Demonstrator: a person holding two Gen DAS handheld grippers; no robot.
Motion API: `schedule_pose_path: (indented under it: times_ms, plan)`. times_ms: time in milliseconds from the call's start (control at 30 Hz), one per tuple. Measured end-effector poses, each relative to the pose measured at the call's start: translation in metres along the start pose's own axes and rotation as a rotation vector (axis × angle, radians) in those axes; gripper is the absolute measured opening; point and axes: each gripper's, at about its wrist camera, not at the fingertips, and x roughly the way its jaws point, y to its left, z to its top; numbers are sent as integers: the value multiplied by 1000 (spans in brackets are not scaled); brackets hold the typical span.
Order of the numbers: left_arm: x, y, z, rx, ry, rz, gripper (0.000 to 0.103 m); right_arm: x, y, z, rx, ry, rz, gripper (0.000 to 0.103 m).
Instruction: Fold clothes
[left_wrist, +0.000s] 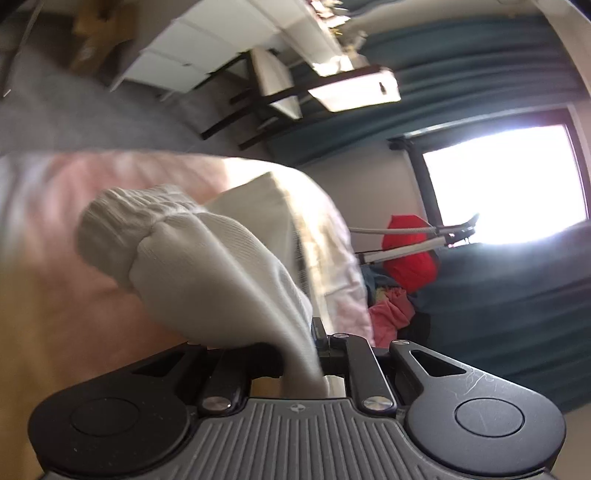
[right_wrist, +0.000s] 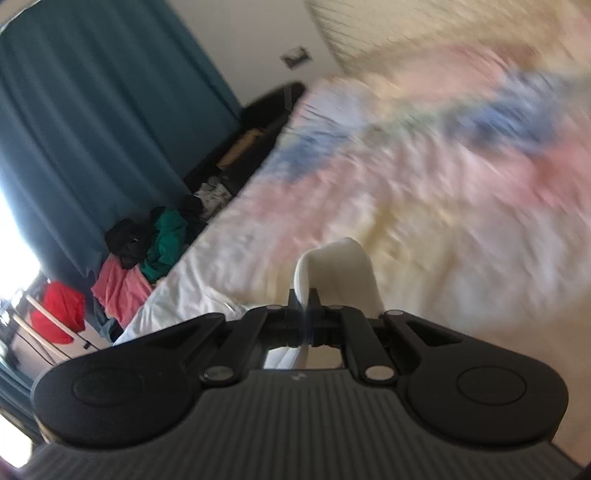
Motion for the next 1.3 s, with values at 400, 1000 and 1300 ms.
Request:
schedule_pose_path:
  times_ms: [400,1000,1300]
  plan:
    - [261,-112,54,85,-31,192,15,209,186,-13,-249,-10,-110,6]
    - [313,-117,5,444,-5,190,64,256,144,-84,-178,125,37,60]
    - [178,-60,-59,300,-49,120,83,140,49,-102,89,262,256,60]
